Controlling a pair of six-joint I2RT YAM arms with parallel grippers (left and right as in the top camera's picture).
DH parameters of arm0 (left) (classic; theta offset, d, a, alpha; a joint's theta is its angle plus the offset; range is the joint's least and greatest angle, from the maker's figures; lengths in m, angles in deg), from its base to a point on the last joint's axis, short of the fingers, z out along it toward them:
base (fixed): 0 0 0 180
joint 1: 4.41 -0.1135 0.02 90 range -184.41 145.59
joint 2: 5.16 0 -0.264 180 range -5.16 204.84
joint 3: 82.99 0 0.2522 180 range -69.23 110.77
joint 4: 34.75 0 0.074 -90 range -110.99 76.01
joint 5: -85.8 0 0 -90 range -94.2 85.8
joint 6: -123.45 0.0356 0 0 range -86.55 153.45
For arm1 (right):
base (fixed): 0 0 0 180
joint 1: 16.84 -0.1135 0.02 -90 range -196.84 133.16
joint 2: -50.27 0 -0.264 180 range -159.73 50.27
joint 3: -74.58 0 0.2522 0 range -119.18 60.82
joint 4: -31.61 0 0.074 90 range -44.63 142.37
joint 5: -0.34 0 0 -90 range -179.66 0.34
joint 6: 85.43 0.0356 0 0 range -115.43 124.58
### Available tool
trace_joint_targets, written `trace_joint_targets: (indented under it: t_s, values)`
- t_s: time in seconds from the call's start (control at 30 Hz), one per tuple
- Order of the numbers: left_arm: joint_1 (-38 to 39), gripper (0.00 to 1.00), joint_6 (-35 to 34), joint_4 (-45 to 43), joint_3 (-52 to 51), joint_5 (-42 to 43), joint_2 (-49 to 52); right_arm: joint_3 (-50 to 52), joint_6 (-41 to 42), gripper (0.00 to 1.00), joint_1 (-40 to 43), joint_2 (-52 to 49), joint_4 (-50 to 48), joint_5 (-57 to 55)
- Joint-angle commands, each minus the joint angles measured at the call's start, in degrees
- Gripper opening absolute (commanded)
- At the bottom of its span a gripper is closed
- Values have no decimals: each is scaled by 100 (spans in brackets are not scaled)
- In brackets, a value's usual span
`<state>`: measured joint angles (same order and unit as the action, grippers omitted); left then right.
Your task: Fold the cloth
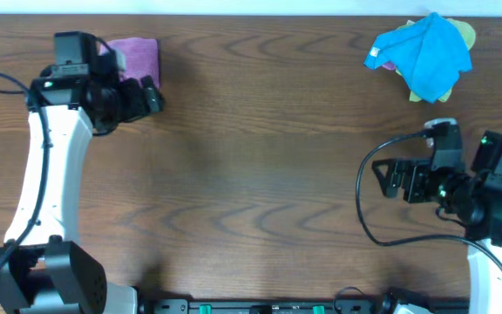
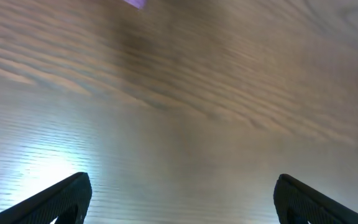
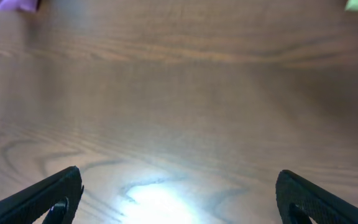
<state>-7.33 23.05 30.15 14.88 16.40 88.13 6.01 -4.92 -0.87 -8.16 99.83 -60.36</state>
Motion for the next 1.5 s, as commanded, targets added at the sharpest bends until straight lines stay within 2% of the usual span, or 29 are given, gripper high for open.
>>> trace_joint_targets:
  t_s: [0.0,0.23,0.37,0.47,0.83,1.07,1.47]
  values:
    - [286,95,107,11,-94,24,-85,227,-129,99,61,2,-109,356]
    - [903,95,52,-50,-136,70,-85,256,-129,99,57,2,-111,350]
    - [1054,95,52,-37,-136,433,-83,256,-129,99,57,2,-109,350]
    - [1102,95,52,-39,-136,726,-83,256,-129,99,57,2,-111,350]
    - [1119,95,-46,144,-136,802,-83,256,-129,99,57,2,-109,350]
    - [1115,95,-197,-197,-138,479,-409,256,-129,99,57,2,-109,350]
    - [1115,95,876,-846,-402,-372,-1801,256,-129,99,57,2,-111,350]
